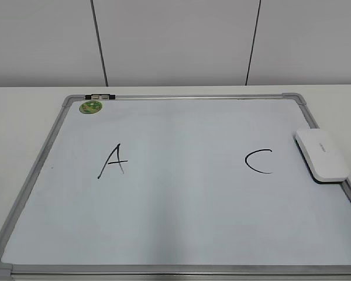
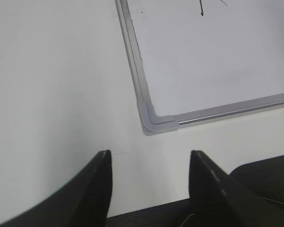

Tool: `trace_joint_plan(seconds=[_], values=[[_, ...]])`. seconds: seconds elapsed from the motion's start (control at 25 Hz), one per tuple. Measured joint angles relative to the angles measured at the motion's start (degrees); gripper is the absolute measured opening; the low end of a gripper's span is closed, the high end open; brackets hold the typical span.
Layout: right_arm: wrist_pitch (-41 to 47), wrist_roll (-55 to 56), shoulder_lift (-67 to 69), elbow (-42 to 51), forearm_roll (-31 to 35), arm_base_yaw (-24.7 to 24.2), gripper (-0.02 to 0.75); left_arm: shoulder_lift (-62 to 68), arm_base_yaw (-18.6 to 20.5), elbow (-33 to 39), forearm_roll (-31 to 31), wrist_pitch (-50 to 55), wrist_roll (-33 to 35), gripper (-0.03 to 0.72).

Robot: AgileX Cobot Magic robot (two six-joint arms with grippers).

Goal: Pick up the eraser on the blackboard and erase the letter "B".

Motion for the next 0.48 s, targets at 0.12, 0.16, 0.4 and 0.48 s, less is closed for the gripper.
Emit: trace_joint_plan(seconds=[0.12,0.16,0.4,0.48], values=[[0.0,0.0,0.0,0.0,0.0,0.0,0.479,0.0,0.0,0.0,-0.22,0.0,0.0,0.375],[0.0,0.0,0.0,0.0,0.02,0.0,0.479,0.0,0.0,0.0,-0.22,0.0,0.0,0.375],[0.0,0.0,0.0,0.0,0.12,0.0,0.478,0.0,0.0,0.0,-0.34,0.0,0.0,0.354],[0.0,0.0,0.0,0.0,0.12,0.0,0.478,0.0,0.0,0.0,-0.34,0.0,0.0,0.344]])
